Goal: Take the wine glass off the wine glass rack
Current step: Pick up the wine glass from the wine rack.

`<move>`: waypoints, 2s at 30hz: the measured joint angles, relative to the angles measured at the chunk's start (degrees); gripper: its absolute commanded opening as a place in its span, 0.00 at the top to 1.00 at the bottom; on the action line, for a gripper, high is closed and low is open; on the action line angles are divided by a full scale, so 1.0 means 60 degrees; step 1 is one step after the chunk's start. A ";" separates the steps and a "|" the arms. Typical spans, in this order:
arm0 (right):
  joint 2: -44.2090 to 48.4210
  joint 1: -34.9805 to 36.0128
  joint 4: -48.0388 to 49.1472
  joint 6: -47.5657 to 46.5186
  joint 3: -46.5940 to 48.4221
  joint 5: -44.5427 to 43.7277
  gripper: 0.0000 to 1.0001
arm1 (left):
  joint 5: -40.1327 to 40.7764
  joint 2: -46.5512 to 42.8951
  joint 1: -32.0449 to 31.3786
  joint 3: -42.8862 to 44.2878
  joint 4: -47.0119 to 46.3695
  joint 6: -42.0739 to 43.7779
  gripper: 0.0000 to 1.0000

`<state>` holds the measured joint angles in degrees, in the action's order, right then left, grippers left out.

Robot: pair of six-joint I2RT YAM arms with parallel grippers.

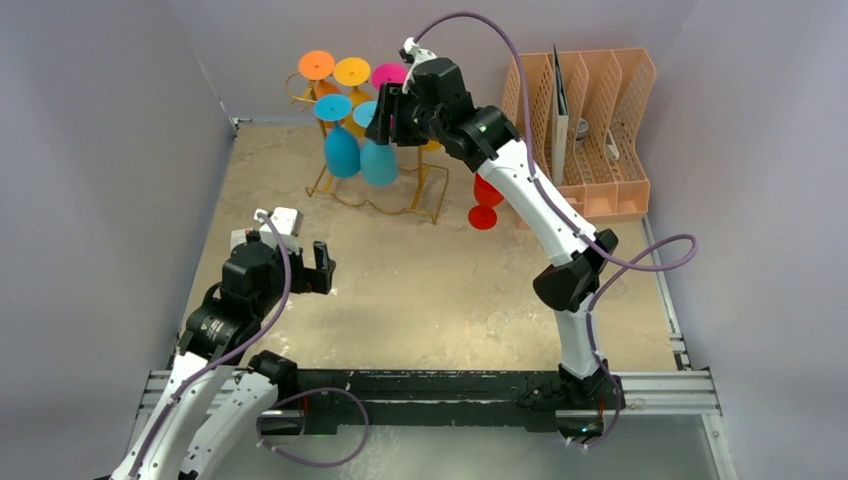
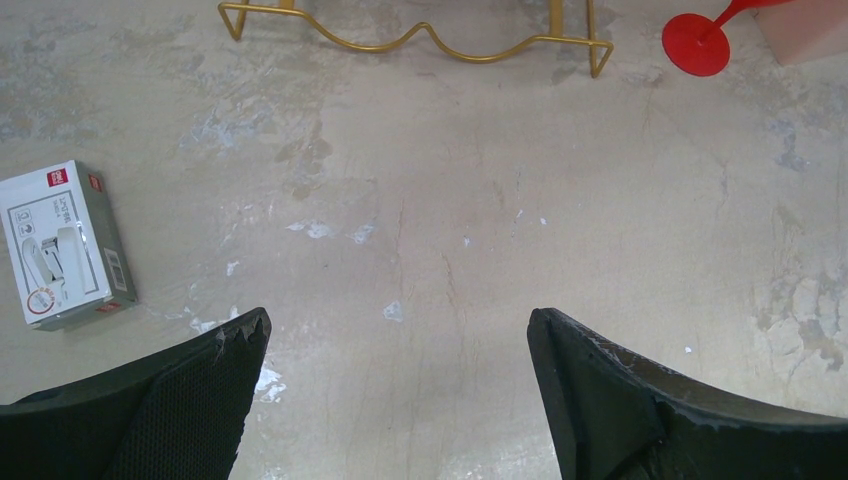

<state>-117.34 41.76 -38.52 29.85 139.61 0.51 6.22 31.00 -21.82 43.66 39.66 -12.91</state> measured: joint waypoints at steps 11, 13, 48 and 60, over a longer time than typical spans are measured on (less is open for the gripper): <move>-0.0240 -0.0412 0.0117 0.0135 0.0157 0.0040 0.43 | 0.0000 0.0004 0.0000 0.0000 0.0066 0.0000 0.01; -0.0244 -0.0433 0.0142 0.0204 0.0157 0.0080 0.44 | 0.0000 0.0004 0.0000 0.0000 0.0066 0.0000 0.01; 0.0240 -0.0535 0.0688 -0.0025 0.0925 0.0415 0.41 | -0.0004 0.0237 0.0000 0.0004 0.0098 0.0000 0.01; -0.0637 -0.0907 0.0124 -0.0240 0.1118 0.0619 0.48 | -0.0004 0.0310 0.0000 0.0018 0.0127 -0.0004 0.01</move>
<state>-121.16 36.32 -37.78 28.40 146.32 4.23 6.20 32.86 -21.82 43.77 40.42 -12.93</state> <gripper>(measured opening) 0.541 0.989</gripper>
